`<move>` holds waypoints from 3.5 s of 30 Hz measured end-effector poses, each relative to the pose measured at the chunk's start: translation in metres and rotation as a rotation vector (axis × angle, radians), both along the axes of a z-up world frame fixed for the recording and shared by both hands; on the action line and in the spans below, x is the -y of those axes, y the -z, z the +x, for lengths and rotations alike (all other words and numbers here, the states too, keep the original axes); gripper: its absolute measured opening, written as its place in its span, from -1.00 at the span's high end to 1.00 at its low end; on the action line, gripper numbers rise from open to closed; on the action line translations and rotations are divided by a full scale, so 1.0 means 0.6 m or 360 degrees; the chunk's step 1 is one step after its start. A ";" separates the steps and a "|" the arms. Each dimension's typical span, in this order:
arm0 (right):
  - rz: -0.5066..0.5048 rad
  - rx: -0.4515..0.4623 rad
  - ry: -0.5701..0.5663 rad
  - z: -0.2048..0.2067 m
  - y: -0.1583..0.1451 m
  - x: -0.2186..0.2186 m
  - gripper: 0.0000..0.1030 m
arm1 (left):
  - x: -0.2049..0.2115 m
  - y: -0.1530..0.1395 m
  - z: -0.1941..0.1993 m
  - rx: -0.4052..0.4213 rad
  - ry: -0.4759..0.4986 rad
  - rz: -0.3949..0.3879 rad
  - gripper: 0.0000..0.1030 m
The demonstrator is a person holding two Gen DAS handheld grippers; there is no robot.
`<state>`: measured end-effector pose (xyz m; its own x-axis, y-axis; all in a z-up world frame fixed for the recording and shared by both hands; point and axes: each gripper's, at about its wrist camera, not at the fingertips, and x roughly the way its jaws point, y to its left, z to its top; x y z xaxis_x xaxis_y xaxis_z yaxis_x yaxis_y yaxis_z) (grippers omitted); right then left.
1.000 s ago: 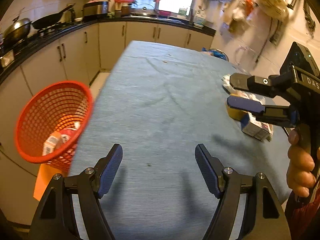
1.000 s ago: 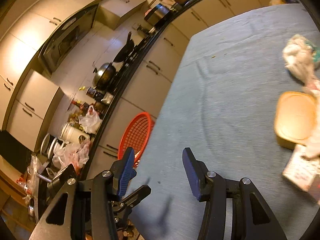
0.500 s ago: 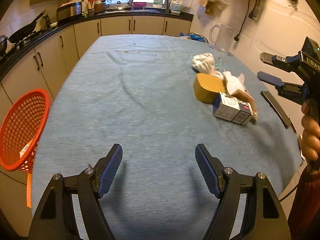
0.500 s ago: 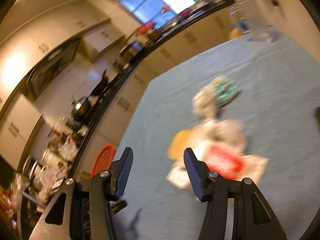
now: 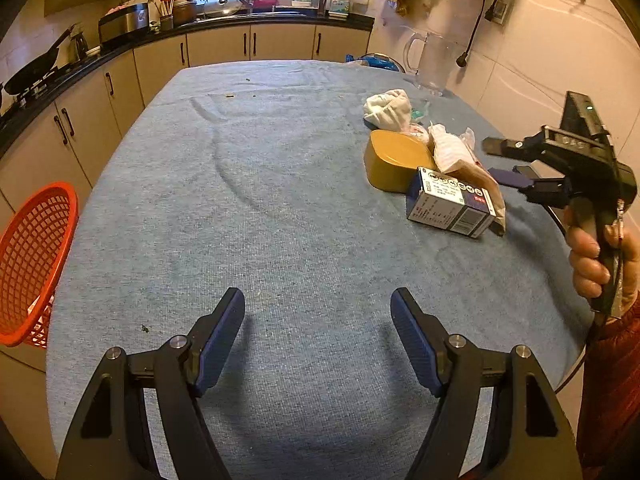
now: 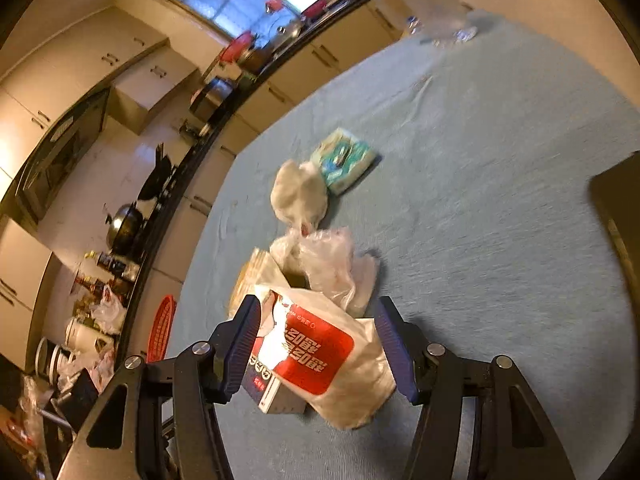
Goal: Collect trash
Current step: 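Grasp the white-and-red wrapper bag with the right gripper, then grasp the white medicine box with the left gripper while the right gripper lifts the wrapper bag, then carry the medicine box and wrapper bag over the red wastebasket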
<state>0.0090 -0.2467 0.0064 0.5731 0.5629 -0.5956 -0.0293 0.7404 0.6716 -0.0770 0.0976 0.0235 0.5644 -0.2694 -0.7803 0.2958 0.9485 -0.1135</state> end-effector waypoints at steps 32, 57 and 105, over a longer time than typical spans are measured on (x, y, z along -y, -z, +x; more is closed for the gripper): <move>-0.0470 0.0103 -0.0286 -0.066 -0.029 -0.118 -0.08 | 0.010 -0.020 0.035 -0.0131 0.0058 -0.0183 -0.45; -0.0322 0.0184 -0.0091 -0.104 -0.050 -0.077 -0.08 | 0.090 0.016 0.068 -0.0161 0.0055 -0.0030 0.28; -0.0491 0.0191 -0.0545 -0.047 -0.053 -0.373 -0.08 | -0.192 -0.040 0.023 0.0187 -0.0477 -0.0057 0.28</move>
